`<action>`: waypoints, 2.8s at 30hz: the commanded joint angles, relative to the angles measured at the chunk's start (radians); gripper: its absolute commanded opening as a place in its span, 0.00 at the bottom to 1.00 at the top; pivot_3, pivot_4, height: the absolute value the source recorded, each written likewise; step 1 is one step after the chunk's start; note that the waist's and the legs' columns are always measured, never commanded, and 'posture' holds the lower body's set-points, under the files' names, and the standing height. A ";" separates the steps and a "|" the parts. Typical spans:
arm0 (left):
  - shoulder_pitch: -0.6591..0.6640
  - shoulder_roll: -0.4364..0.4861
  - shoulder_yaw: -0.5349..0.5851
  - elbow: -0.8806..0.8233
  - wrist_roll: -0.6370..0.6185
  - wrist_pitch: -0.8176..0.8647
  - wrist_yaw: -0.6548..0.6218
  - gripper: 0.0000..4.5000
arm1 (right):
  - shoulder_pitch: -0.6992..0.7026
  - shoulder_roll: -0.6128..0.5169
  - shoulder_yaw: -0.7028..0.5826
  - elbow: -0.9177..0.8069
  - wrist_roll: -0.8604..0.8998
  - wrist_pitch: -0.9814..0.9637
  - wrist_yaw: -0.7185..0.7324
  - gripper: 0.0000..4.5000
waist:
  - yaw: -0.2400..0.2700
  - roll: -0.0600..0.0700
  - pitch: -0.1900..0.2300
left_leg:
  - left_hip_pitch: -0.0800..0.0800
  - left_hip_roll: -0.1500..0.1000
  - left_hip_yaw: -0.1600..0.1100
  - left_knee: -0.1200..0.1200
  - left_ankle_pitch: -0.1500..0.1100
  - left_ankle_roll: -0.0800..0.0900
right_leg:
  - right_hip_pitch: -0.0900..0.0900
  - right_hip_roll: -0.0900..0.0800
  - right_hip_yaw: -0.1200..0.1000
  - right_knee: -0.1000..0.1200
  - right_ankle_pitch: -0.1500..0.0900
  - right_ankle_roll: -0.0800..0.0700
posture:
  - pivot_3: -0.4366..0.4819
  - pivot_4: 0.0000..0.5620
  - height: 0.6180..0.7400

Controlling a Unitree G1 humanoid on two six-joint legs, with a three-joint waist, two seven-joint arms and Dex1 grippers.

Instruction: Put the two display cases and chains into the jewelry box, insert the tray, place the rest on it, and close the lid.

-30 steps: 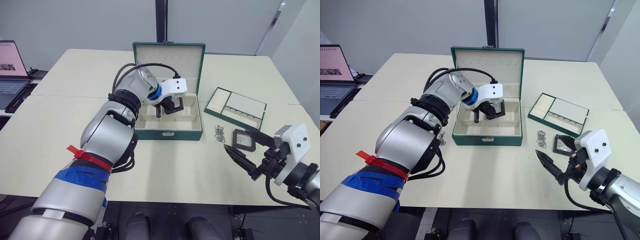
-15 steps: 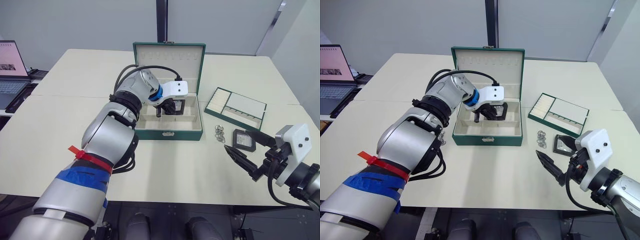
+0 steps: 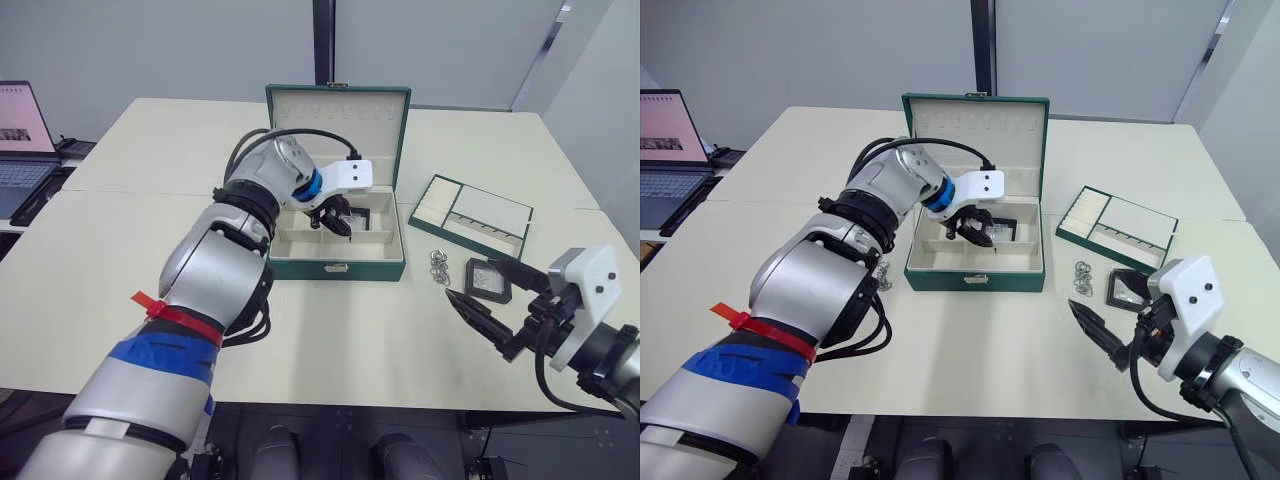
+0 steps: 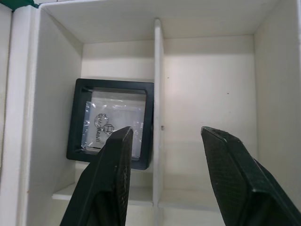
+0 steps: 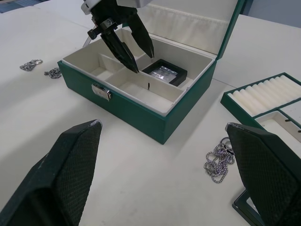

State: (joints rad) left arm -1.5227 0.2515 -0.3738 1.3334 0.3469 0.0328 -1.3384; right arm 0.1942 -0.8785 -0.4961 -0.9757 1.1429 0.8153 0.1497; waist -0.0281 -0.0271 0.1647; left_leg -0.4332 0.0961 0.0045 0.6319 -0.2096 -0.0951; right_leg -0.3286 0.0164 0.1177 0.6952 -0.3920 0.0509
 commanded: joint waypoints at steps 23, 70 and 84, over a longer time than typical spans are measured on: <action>0.688 0.443 0.544 -1.322 -0.585 0.661 -0.094 0.99 | -0.093 -0.005 0.132 0.058 -0.071 -0.036 0.132 1.00 | -0.001 0.010 -0.006 | 0.008 0.004 -0.003 0.002 0.001 -0.001 | 0.011 0.000 -0.005 -0.002 0.000 0.000 | 0.48 0.27 0.89; 1.814 0.454 1.070 -1.735 -0.979 0.445 0.412 0.99 | -0.186 0.003 0.312 -0.009 -0.162 -0.043 0.302 1.00 | -0.004 0.004 -0.011 | 0.012 0.004 -0.005 -0.003 -0.002 0.002 | 0.018 -0.001 -0.010 -0.013 0.000 0.000 | 0.48 0.27 0.89; 1.820 0.322 1.051 -1.793 -0.991 0.551 0.732 0.99 | -0.216 0.022 0.411 0.021 -0.238 -0.057 0.320 1.00 | -0.001 0.002 -0.012 | 0.011 0.003 -0.004 -0.003 -0.002 0.002 | 0.018 -0.003 -0.009 -0.014 0.000 0.000 | 0.48 0.27 0.89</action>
State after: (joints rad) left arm 0.3078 0.5787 0.6683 -0.4264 -0.6304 0.5864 -0.6505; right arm -0.0174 -0.8592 -0.0790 -0.9449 0.9168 0.7808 0.4580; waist -0.0286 -0.0247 0.1530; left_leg -0.4224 0.0998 -0.0001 0.6288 -0.2120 -0.0928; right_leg -0.3111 0.0140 0.1082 0.6809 -0.3924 0.0508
